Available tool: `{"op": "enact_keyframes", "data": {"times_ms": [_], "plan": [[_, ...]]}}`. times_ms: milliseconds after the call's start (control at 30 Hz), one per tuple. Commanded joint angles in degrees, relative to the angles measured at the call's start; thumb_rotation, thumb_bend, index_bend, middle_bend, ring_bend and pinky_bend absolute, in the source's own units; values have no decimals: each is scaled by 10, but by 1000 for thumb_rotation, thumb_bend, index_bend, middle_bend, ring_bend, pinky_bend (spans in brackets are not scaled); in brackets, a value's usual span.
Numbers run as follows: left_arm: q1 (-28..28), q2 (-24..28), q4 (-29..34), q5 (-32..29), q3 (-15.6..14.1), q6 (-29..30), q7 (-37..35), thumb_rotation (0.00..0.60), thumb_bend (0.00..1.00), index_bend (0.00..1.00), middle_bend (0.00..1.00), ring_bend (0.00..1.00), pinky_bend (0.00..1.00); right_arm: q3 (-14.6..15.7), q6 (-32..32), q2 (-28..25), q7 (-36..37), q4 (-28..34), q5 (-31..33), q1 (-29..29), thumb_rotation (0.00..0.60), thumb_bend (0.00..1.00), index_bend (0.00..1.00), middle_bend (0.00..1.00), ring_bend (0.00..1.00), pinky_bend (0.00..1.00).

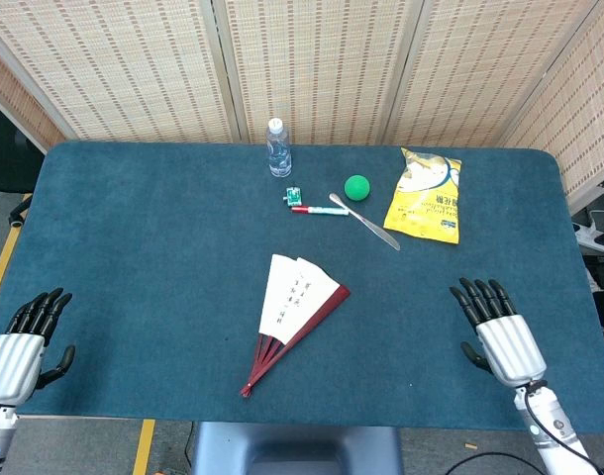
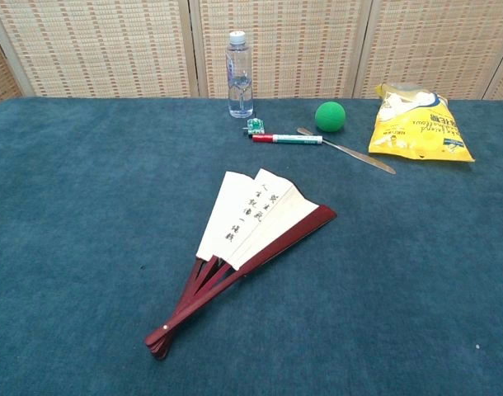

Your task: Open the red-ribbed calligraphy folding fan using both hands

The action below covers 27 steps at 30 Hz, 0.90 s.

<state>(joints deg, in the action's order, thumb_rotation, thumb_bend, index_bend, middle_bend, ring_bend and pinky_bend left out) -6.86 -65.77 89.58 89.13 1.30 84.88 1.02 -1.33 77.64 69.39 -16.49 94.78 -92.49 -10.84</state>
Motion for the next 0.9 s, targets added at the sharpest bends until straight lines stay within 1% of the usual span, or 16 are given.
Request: {"op": "enact_keyframes", "data": {"times_ms": [33,200,300,400,600,700,900], "plan": [[-1,0,0,0,0,-1,-1,600,434,0,0,0,113,-6,-44,18,-41,17,-5,-33,600,203,0,0,0,0],[0,1,2,6,-1,4,-3,600,434,0,0,0,113,-13,-118,58,-93,18,-2,-85,600,203,2,0,0,0],[0,3,1,7,-1,6,-9,600,434,0,0,0,113,-23,-155,105,-114,-3,2,-118,600,203,38,0,0,0],[0,6,-2,7,-2,5,-23,600,435,0,0,0,113,-35,-183,164,-122,-35,12,-148,600,203,71,0,0,0],[-1,9,-7,-1,1,0,-38,600,433,0,0,0,113,-47,-199,258,-121,-118,11,-189,600,204,224,0,0,0],[-2,10,-7,-7,1,-6,-40,600,434,0,0,0,113,-52,-203,292,-114,-157,14,-204,600,203,298,0,0,0],[-4,10,-7,-8,1,-10,-39,600,434,0,0,0,113,-59,-207,344,-94,-218,15,-234,600,203,342,0,0,0]]}}
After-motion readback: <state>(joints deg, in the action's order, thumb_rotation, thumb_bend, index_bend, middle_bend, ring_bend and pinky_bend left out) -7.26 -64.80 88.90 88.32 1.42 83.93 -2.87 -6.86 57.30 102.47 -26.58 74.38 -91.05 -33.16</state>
